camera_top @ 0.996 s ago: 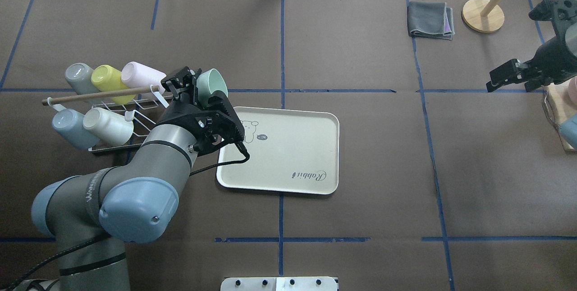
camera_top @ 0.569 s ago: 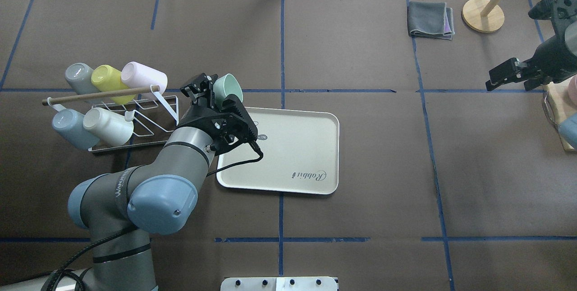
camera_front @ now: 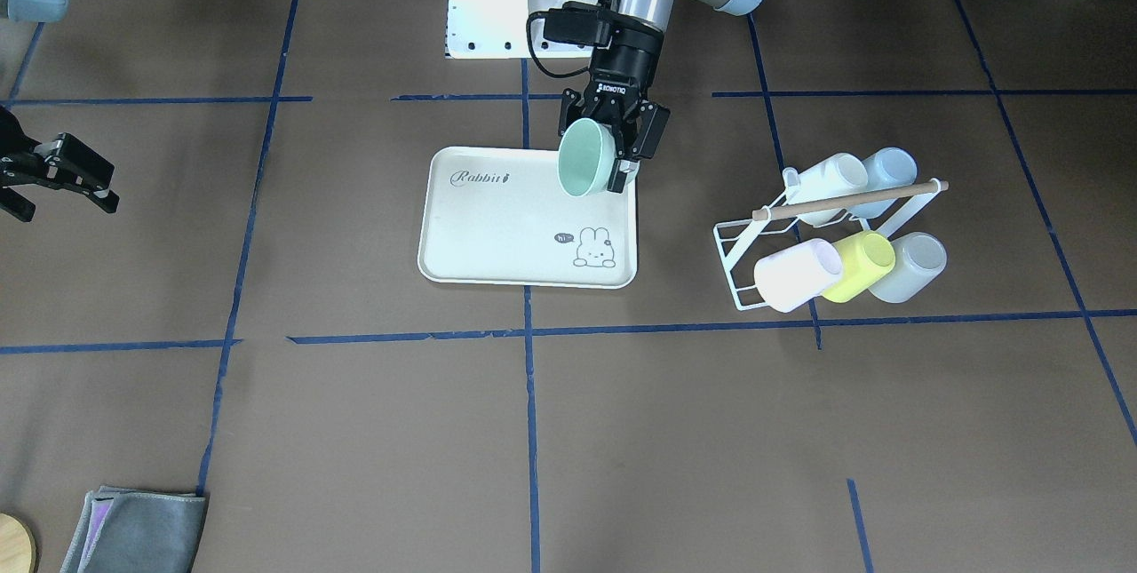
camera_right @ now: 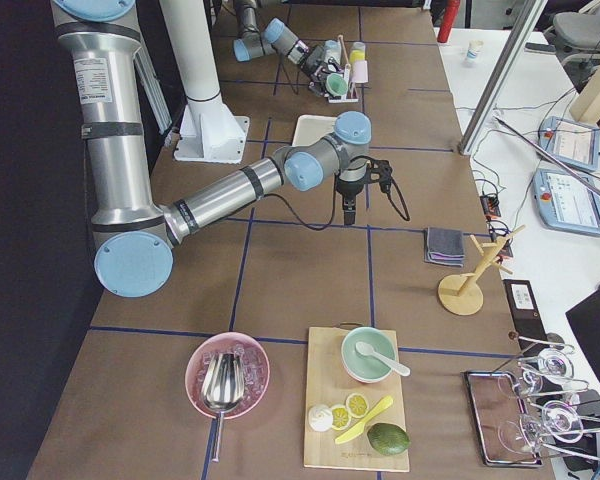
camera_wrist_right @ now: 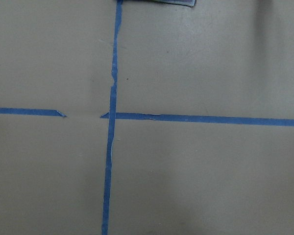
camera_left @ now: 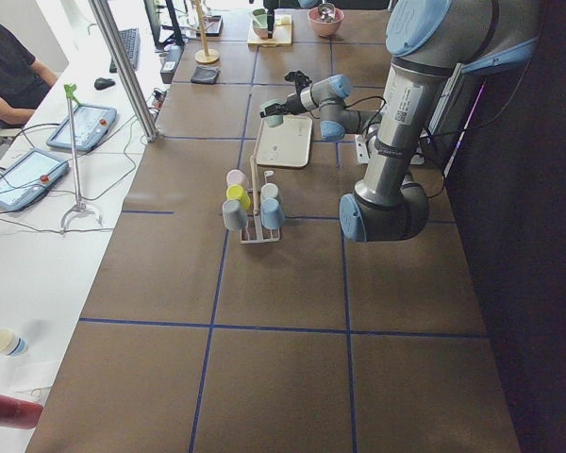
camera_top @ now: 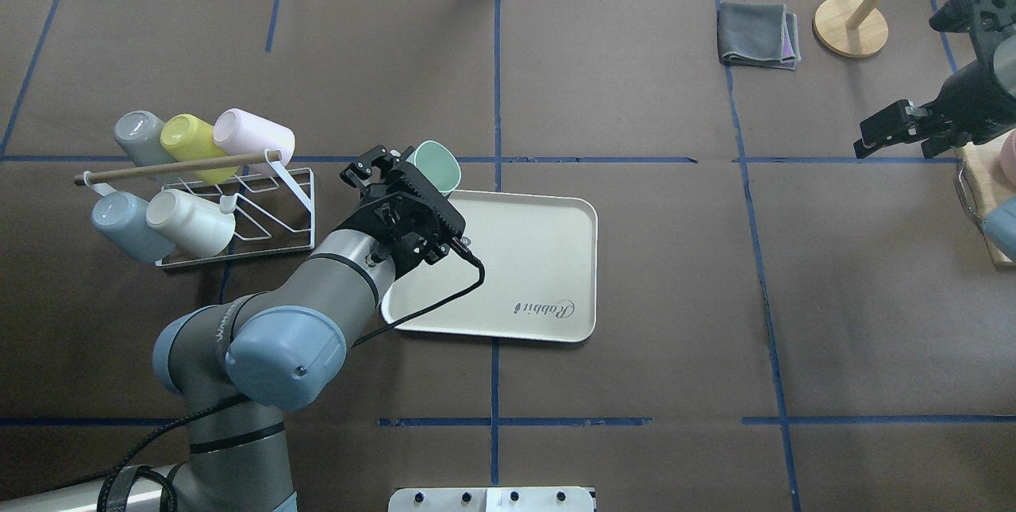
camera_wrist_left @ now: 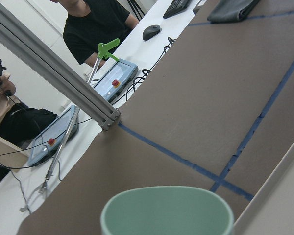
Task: Pick up and place green cup on tray
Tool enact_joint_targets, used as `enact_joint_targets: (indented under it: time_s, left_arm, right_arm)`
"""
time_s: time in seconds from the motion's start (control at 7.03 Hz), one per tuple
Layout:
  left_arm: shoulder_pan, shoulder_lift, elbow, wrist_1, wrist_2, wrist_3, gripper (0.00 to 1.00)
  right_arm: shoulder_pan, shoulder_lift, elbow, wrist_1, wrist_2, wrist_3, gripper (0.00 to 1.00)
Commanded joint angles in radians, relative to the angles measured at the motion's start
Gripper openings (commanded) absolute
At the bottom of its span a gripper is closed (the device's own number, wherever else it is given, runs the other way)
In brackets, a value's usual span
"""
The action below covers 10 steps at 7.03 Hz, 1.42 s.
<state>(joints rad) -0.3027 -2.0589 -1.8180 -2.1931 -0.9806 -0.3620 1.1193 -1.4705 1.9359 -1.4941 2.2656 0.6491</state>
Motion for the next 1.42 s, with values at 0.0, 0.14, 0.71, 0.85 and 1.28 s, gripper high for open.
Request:
enact_joint_targets:
  time_s: [0.0,0.14,0.71,0.85,1.28]
  left_arm:
    - [0.007,-0.047,0.118,-0.182,-0.082,-0.13,0.09]
    - [0.007,-0.072,0.206,-0.359,-0.082,-0.132,0.09]
    - [0.02,-0.127,0.431,-0.624,-0.058,-0.16,0.09]
    - [0.048,-0.126,0.471,-0.634,0.012,-0.16,0.09]
    - [0.051,-0.135,0.486,-0.62,0.022,-0.146,0.11]
  right_arm:
    - [0.0,-0.001,0.0,0.0,0.0,0.0,1.0]
    - [0.0,-0.001,-0.002,0.0,0.0,0.0,1.0]
    - [0.004,-0.001,-0.005,-0.002,0.0,0.0,1.0]
    - [0.004,-0.001,-0.005,-0.002,0.0,0.0,1.0]
    - [0.014,-0.005,-0.005,-0.002,0.003,-0.002,1.0]
